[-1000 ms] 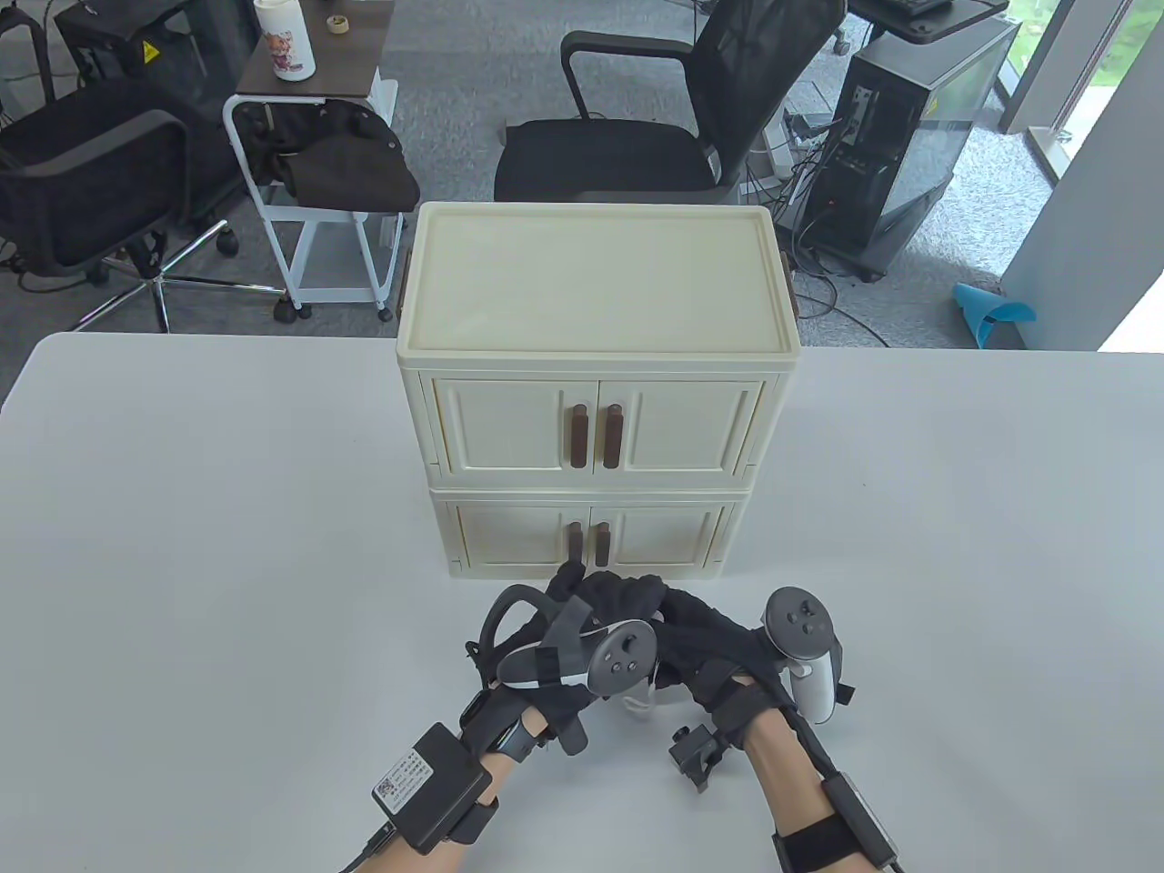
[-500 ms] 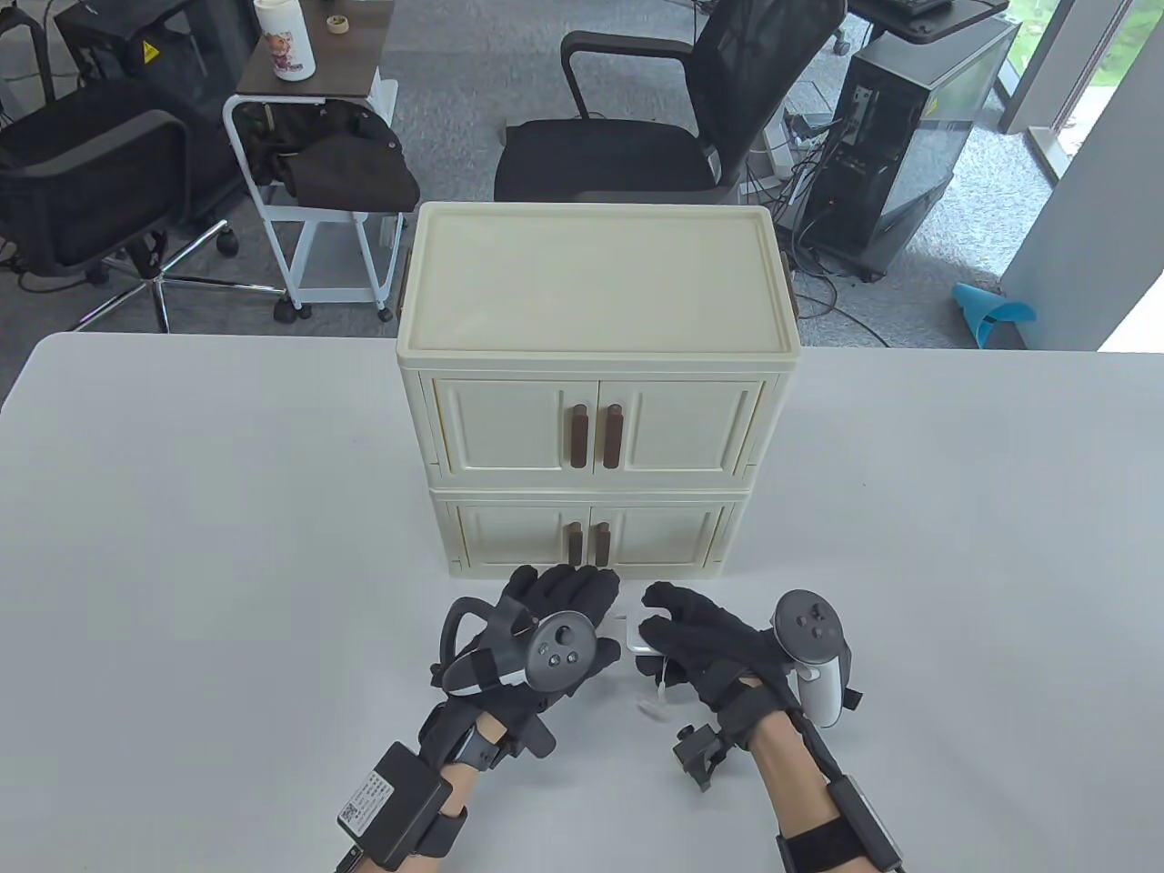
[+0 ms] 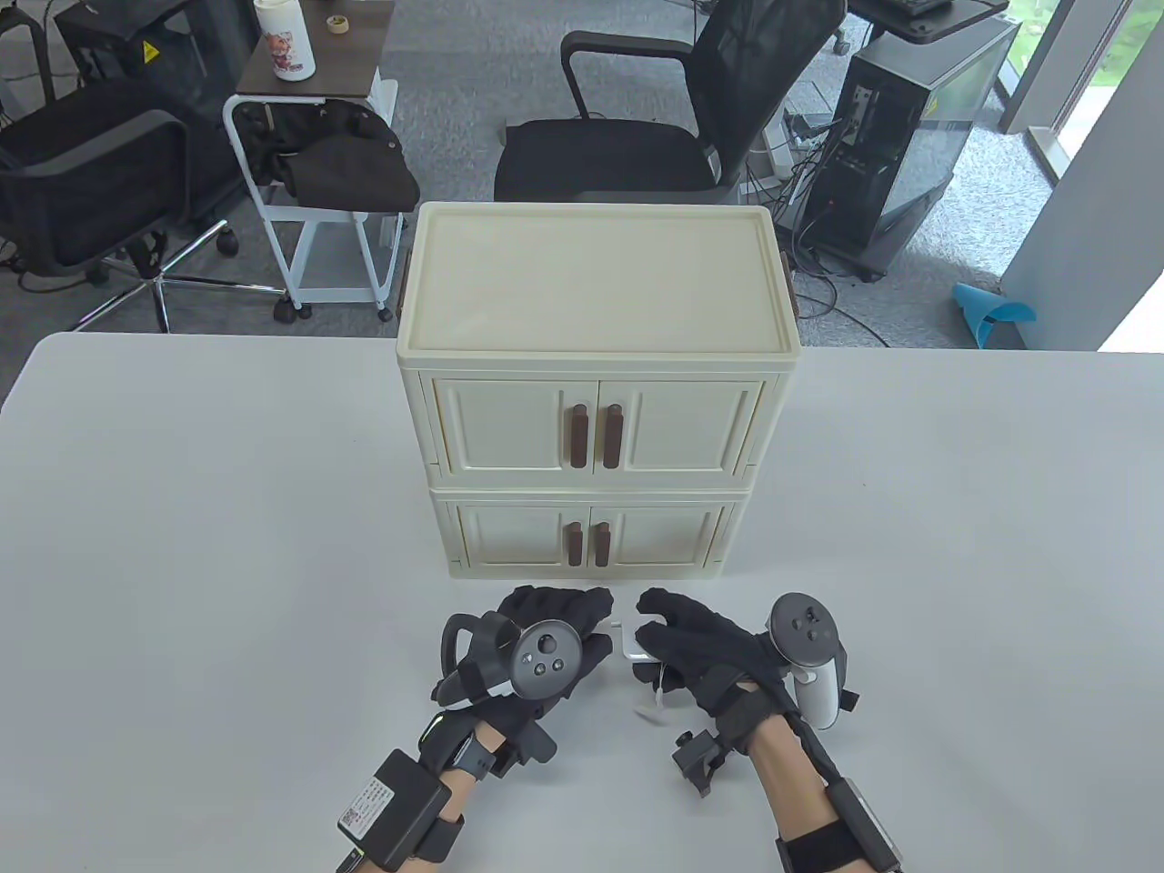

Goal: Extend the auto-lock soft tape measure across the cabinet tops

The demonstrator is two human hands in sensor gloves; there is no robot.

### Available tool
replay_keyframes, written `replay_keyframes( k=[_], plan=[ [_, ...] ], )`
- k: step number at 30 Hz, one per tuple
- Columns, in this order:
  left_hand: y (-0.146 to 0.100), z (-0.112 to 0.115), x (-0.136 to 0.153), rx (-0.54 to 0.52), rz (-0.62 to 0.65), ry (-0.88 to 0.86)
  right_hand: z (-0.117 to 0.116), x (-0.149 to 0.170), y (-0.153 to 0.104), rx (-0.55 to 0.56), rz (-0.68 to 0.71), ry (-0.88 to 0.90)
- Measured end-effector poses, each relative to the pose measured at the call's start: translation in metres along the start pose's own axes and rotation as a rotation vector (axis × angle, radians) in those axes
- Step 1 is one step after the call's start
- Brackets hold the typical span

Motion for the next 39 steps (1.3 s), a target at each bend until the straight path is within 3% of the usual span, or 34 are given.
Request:
replay_keyframes(
  k=[23, 33, 39],
  plan=[
    [-0.005, -0.005, -0.006, -0.075, -0.005, 0.031, -0.012, -0.008, 0.003, -0.052, 0.019, 0.042],
    [-0.011, -0.045, 0.000, -0.127, -0.024, 0.024, 0.013, -0.042, 0.012, -0.041, 0.056, 0.058],
    [-0.026, -0.103, 0.017, -0.182, -0.079, 0.075, 0.049, -0.084, 0.018, -0.011, 0.102, 0.041]
  ],
)
Point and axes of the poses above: the tracker on the back of each hand, its own x axis roughly to the little-finger side, its own y axis roughly from the wrist to the fingertips, z = x × y, the point moved 3 cm from there along y, roughly from the wrist to the fingertips, and after that the axes turned 15 degrees about z, right-handed, at the moved point
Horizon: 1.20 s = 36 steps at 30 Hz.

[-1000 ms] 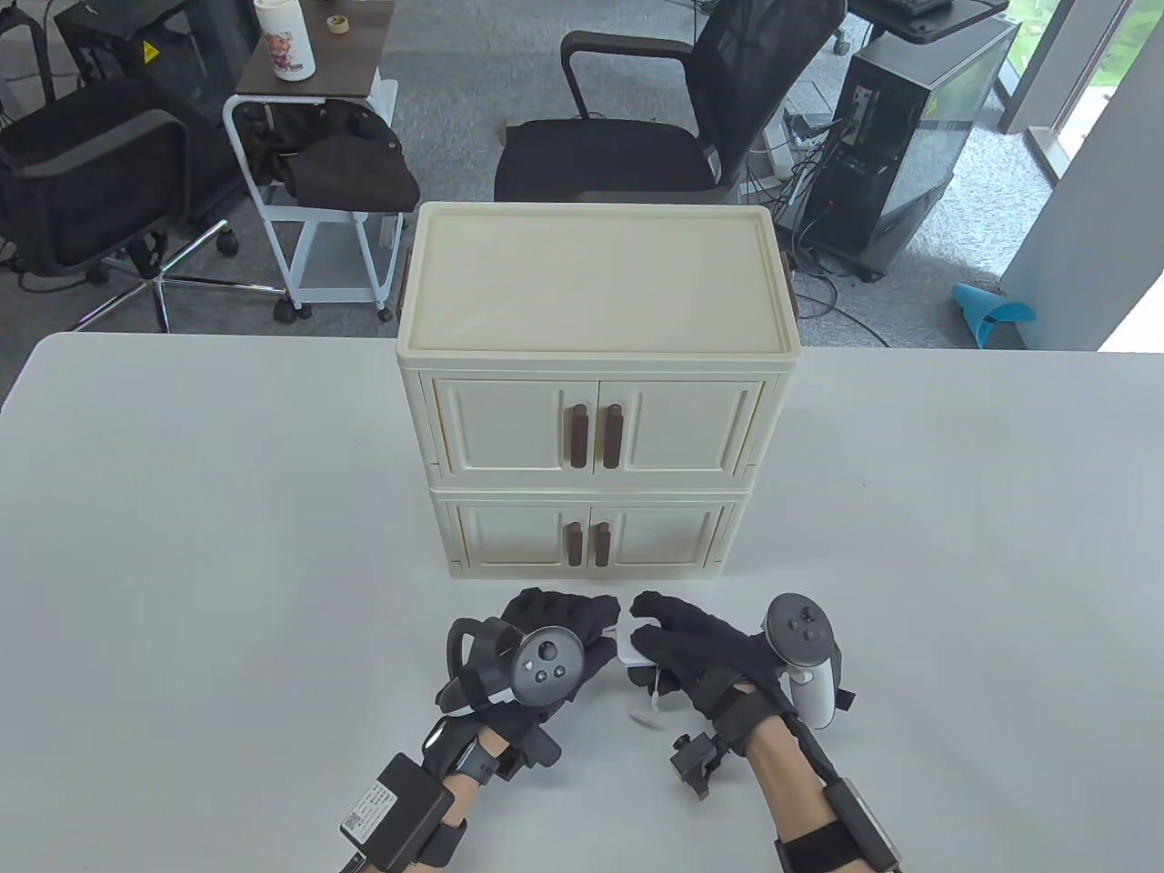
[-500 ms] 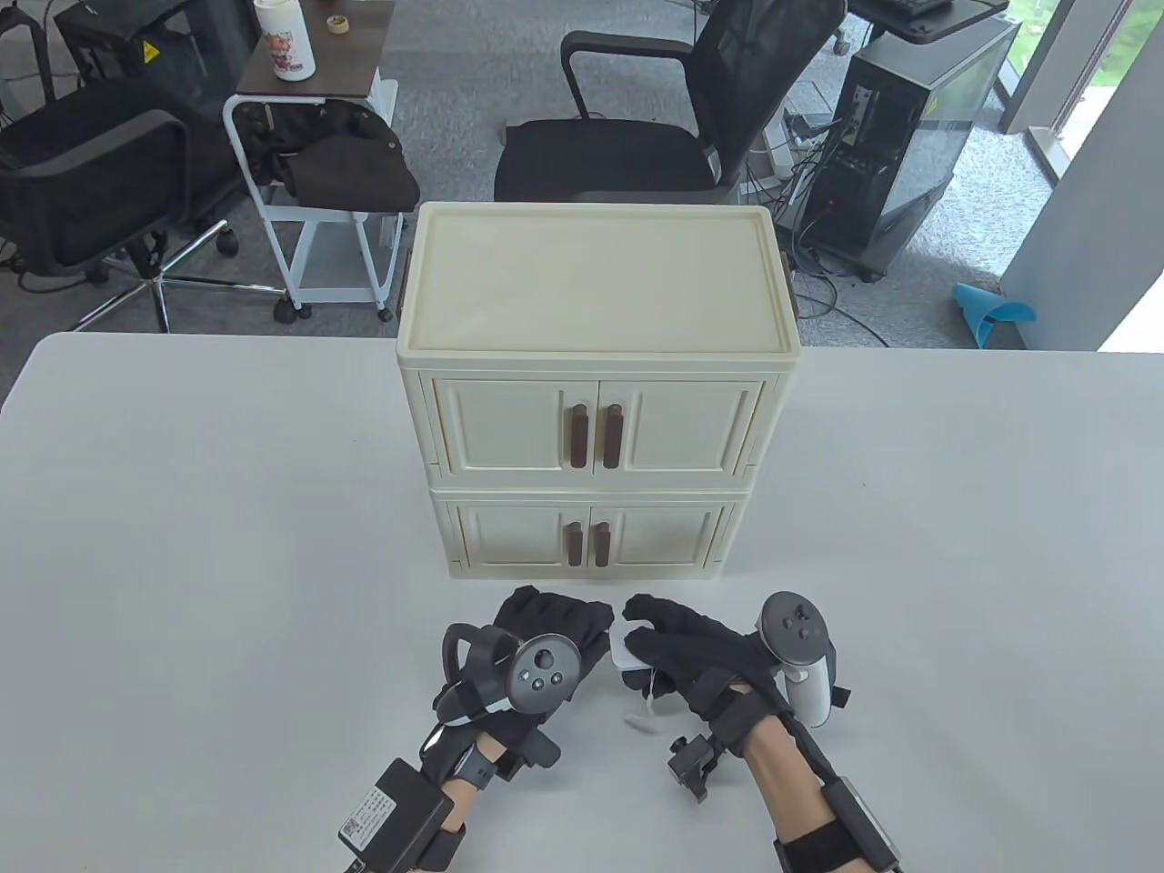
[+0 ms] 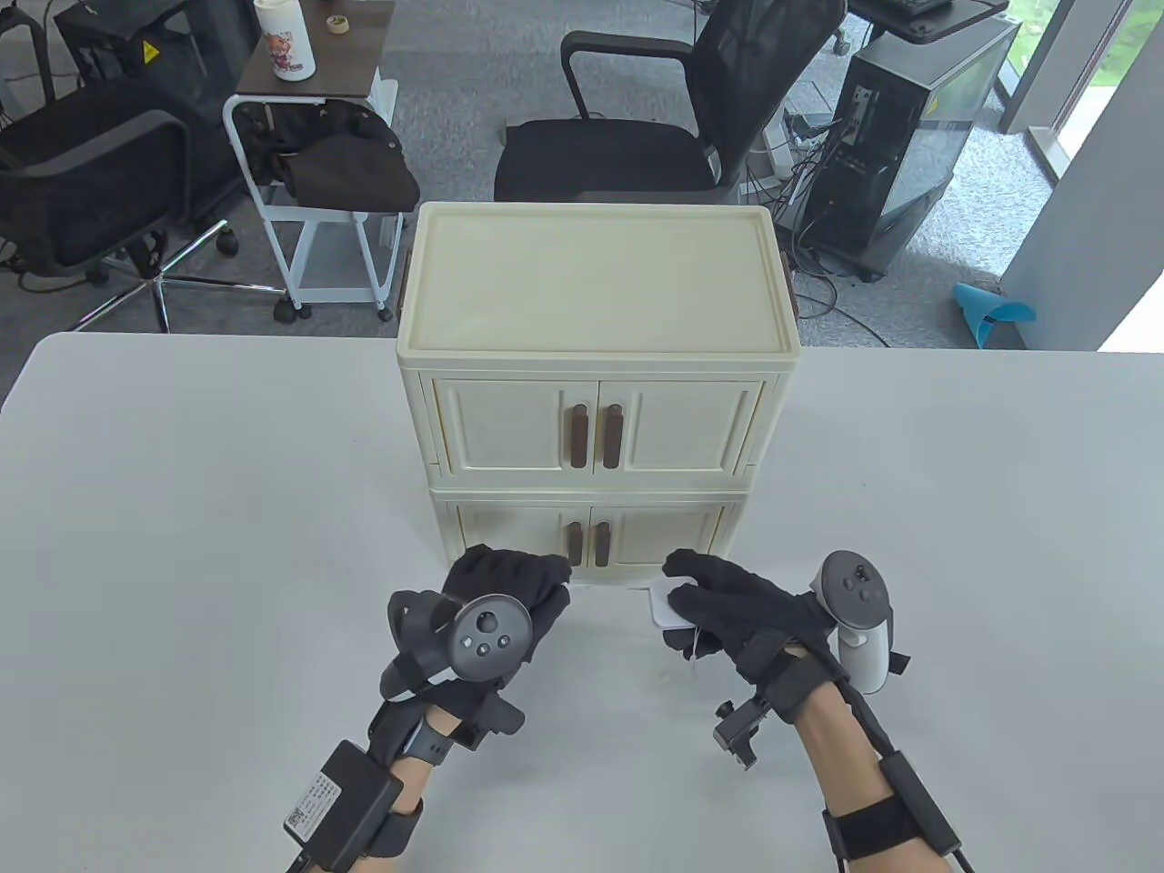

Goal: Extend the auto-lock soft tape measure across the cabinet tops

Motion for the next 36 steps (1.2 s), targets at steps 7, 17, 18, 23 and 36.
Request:
replay_keyframes(
  k=[7, 17, 18, 23, 36],
  plan=[
    [0.001, -0.084, 0.021, -0.081, -0.059, 0.104, 0.049, -0.066, 0.020, 0.074, 0.087, -0.050],
    [0.008, -0.155, 0.050, -0.175, -0.161, 0.103, 0.090, -0.122, 0.043, 0.157, 0.143, -0.063],
    [0.010, -0.158, 0.051, -0.181, -0.166, 0.106, 0.093, -0.125, 0.045, 0.164, 0.141, -0.053],
    [0.015, -0.174, 0.058, -0.203, -0.211, 0.146, 0.108, -0.137, 0.051, 0.219, 0.157, -0.071],
    [0.017, -0.182, 0.076, -0.246, -0.282, 0.122, 0.118, -0.142, 0.056, 0.280, 0.163, -0.068]
  ],
)
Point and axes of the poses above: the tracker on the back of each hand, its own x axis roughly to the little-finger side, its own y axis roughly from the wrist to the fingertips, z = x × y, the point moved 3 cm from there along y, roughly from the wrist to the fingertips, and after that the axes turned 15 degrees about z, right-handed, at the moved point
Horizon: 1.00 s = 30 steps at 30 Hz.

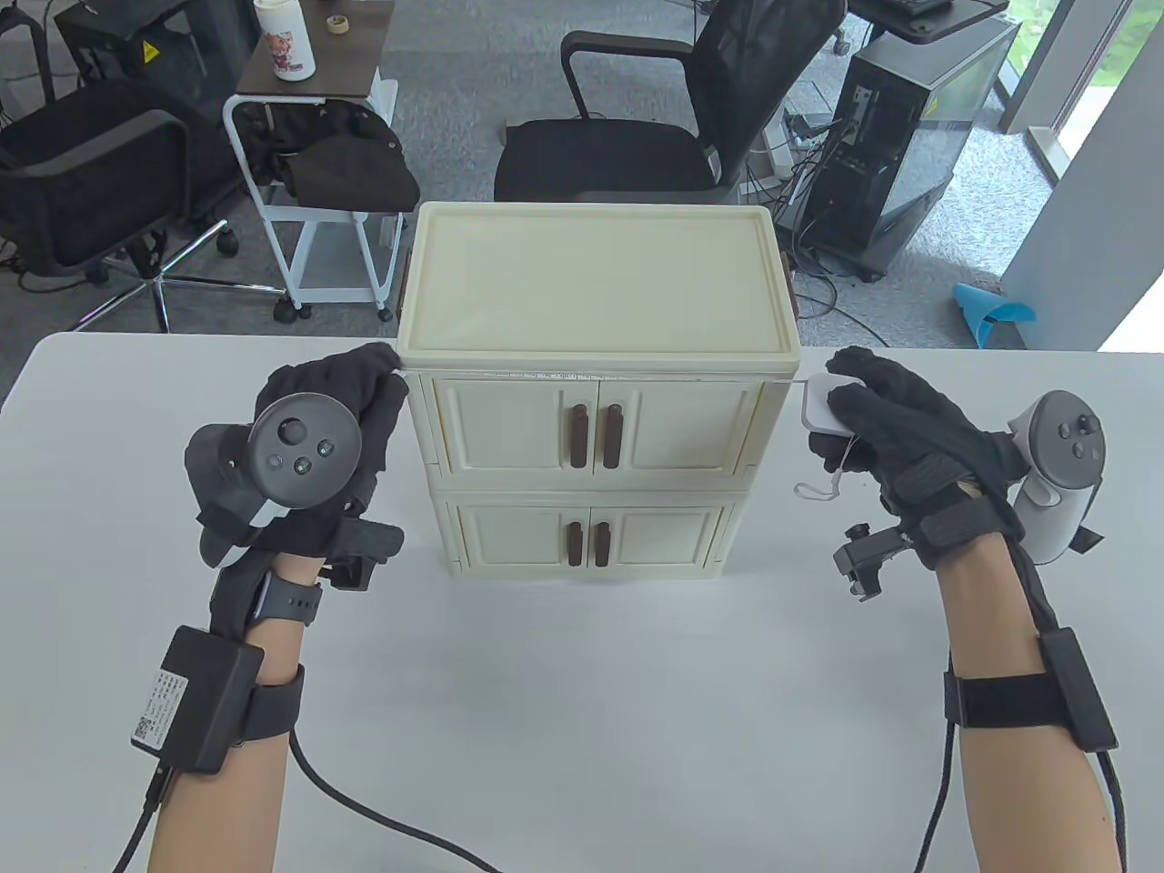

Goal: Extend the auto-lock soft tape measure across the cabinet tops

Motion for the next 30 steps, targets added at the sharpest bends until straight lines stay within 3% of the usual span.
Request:
replay_keyframes(
  k=[30],
  plan=[
    [0.0077, 0.0031, 0.0067, -0.013, -0.029, -0.042, -0.0047, -0.0017, 0.0088, 0.050, 0.021, -0.014]
  ],
)
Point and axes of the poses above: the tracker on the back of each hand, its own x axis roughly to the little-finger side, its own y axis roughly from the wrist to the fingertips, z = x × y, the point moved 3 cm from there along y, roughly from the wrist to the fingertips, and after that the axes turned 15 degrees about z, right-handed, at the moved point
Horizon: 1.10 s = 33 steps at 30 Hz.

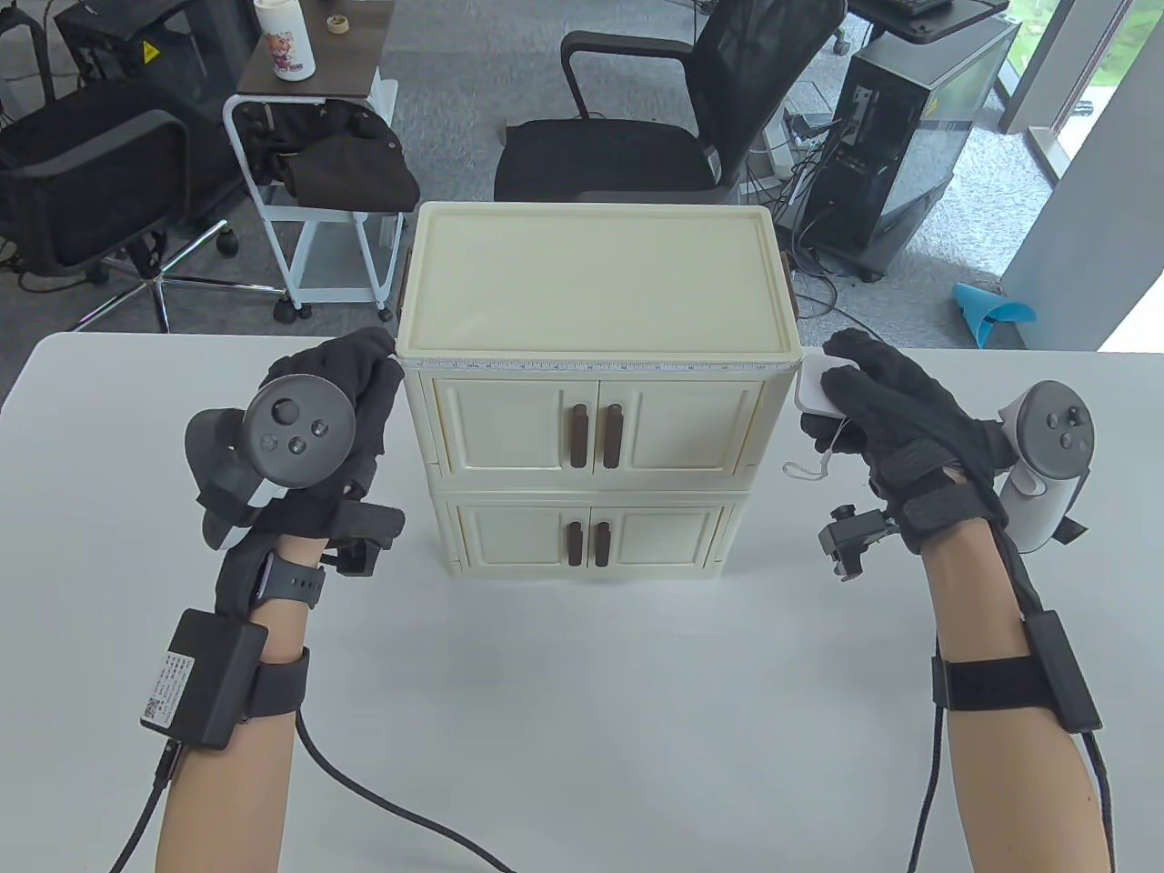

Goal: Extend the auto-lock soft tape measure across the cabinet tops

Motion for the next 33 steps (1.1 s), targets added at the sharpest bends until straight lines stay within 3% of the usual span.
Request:
replay_keyframes(
  k=[22, 28, 33],
  plan=[
    [0.000, 0.001, 0.001, 0.002, -0.002, -0.004, 0.000, 0.000, 0.000, 0.007, -0.004, 0.009],
    [-0.015, 0.002, 0.002, -0.010, 0.013, -0.033, -0.008, -0.004, -0.008, -0.048, 0.020, -0.019],
    [-0.033, 0.019, -0.003, 0.034, 0.061, -0.047, -0.022, 0.004, -0.021, -0.099, 0.028, -0.039]
  ],
)
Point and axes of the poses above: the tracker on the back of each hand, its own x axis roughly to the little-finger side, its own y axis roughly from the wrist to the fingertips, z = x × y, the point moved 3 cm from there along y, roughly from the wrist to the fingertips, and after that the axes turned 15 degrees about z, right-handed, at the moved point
